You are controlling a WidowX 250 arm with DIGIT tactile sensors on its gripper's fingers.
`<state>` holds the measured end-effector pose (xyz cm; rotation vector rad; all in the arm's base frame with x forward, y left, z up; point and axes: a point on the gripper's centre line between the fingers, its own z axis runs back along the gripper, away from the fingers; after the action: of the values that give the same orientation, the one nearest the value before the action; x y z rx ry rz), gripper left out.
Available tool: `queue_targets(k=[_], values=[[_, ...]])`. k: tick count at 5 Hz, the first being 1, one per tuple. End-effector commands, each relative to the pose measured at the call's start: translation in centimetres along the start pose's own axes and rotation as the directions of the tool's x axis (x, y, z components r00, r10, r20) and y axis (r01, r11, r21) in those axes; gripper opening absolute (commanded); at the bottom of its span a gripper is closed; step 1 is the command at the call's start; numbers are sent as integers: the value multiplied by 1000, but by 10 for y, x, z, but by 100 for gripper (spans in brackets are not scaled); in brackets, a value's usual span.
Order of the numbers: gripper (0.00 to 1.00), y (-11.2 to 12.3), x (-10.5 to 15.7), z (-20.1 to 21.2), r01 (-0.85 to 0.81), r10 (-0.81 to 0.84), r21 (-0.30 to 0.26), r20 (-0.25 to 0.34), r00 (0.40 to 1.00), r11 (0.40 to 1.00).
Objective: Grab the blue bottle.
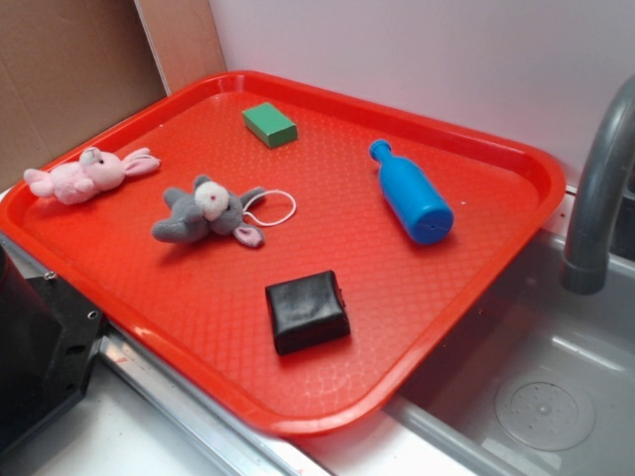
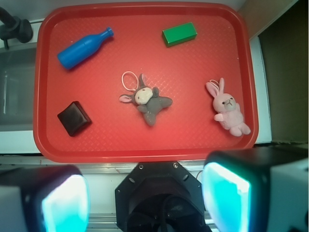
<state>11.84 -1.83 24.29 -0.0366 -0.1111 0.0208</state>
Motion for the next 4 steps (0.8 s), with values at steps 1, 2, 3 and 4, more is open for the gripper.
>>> queue_targets(k=[1,2,3,4], values=[[100,0,0,0,0,0,0,0,1000,1000],[100,-19,40,13,-79,78,-23,-13,997,997],[100,-27,91,13,-184,184,8,-15,983,983],[100,-27,130,-3,-415,421,83,-78,904,906]])
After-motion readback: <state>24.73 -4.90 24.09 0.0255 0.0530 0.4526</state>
